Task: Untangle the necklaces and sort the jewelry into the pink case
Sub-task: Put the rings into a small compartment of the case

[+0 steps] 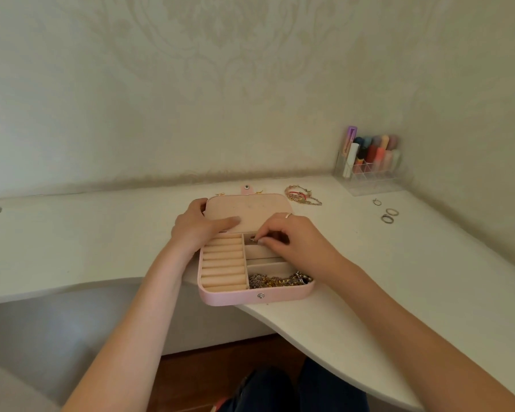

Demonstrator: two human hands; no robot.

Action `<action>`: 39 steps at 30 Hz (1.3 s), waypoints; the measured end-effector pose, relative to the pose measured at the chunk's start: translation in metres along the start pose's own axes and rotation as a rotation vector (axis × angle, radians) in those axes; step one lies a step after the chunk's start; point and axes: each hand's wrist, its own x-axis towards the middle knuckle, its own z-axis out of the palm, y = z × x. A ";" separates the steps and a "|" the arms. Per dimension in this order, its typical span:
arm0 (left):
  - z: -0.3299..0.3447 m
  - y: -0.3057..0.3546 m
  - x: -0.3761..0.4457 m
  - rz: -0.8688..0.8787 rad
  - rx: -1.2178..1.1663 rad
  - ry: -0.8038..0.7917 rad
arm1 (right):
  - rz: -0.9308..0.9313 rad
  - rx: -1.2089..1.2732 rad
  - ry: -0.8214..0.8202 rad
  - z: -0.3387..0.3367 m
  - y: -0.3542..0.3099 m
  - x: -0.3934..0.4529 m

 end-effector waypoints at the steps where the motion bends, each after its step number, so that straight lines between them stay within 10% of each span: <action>1: 0.000 -0.001 0.000 0.018 -0.055 -0.002 | -0.001 -0.011 0.001 0.000 0.000 0.000; 13: -0.001 -0.010 -0.008 0.187 -0.482 0.003 | 0.015 -0.030 -0.022 0.000 -0.004 0.001; 39: 0.000 -0.011 -0.011 0.238 -0.465 0.013 | 0.138 -0.159 -0.125 -0.033 0.009 -0.010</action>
